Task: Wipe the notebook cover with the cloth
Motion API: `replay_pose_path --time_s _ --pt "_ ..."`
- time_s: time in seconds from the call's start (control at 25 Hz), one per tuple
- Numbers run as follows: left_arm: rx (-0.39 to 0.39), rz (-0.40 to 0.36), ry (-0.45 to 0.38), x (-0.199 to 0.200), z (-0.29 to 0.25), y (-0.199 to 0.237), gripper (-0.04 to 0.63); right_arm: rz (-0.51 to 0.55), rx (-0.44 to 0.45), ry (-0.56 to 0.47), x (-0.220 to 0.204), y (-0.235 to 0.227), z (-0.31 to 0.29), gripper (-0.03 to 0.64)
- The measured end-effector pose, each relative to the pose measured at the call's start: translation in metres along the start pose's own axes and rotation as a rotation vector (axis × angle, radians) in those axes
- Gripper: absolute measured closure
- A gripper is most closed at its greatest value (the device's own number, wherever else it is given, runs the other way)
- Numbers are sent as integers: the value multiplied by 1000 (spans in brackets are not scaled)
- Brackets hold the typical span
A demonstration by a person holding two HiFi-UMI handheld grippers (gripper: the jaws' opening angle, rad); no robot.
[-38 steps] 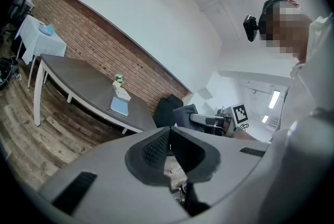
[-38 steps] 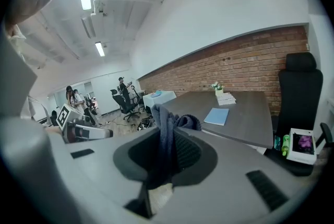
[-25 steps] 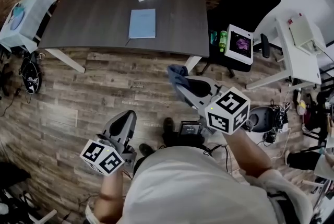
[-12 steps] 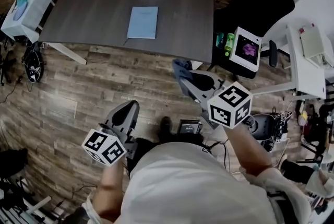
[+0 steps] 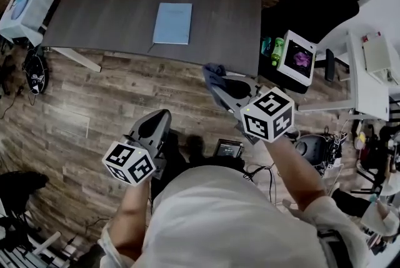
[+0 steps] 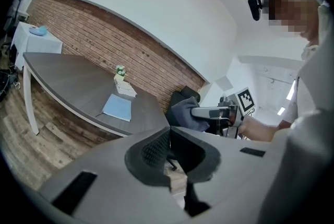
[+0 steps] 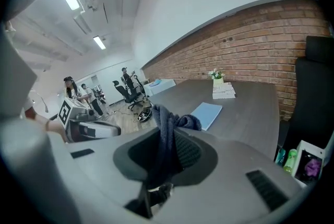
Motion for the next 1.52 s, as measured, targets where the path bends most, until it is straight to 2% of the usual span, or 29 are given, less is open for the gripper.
replay_pose_path --time_s 0.24,0.72,0.76,0.88,0.96,1.24,1.52 --pt "-16 -2 51 14 -32 52 583 63 -52 90 11 -20 -49 551" --pt "-75 -39 245 38 -88 165 583 222 -203 287 39 -56 -156 551" --pt "-81 -41 261 37 -92 172 580 235 -217 299 40 -59 -162 551" --pt "-98 -46 311 36 -104 189 515 285 -258 334 44 -67 -179 551" --pt "-105 -43 332 37 -111 198 508 318 -279 361 45 -73 -190 551" --pt "-106 -40 365 36 -137 213 505 439 -279 476 46 -100 -227 551" --pt "-63 -21 391 36 -169 227 512 555 -237 536 56 -141 -272 551"
Point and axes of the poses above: the fingertips, and each gripper's own axes: z backward along the fingers, y to its left, x out of its top, the point moved 8 cm from there along z, backward along the fingers
